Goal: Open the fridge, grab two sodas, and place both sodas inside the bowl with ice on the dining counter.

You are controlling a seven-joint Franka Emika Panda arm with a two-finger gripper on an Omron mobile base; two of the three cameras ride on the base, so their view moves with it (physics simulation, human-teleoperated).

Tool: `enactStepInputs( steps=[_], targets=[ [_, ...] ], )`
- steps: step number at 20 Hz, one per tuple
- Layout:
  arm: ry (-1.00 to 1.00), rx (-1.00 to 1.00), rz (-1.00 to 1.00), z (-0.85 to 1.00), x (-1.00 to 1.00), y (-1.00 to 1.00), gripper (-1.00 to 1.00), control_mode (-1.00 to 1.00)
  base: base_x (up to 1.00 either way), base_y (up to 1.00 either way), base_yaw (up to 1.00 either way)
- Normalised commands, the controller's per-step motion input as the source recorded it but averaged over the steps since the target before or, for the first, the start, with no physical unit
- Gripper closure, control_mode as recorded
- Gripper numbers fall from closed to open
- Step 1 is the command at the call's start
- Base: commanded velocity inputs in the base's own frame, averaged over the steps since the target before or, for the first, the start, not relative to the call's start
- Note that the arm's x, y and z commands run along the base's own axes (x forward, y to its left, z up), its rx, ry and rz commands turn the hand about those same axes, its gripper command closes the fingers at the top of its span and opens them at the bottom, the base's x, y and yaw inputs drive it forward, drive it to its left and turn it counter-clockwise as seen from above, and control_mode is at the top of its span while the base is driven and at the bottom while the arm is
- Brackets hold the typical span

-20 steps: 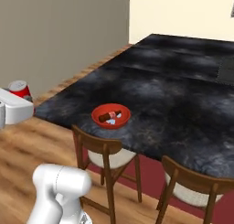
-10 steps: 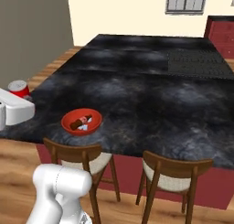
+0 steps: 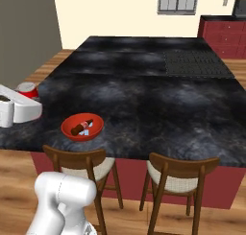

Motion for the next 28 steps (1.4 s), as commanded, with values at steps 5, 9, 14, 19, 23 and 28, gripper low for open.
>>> enactStepInputs(
  steps=[5,9,14,19,23,28],
  targets=[
    [0.66,0.00,0.15,-0.52,0.93,0.00,1.00,-1.00,0.00,0.00,0.00],
    [0.73,0.00,0.21,-0.51,0.78,0.07,1.00,-1.00,0.00,0.00,0.00],
    [0.55,0.00,0.26,-0.40,0.69,0.13,1.00,-1.00,0.00,0.00,0.00],
    [0.49,-0.09,0.26,-0.43,0.57,0.18,1.00,-1.00,0.00,0.00,0.00],
    [0.26,-0.20,0.11,-0.46,0.31,0.04,1.00,-1.00,0.00,0.00,0.00],
    [0.05,-0.10,0.16,-0.38,0.28,0.00,1.00,-1.00,0.00,0.00,0.00]
  ],
)
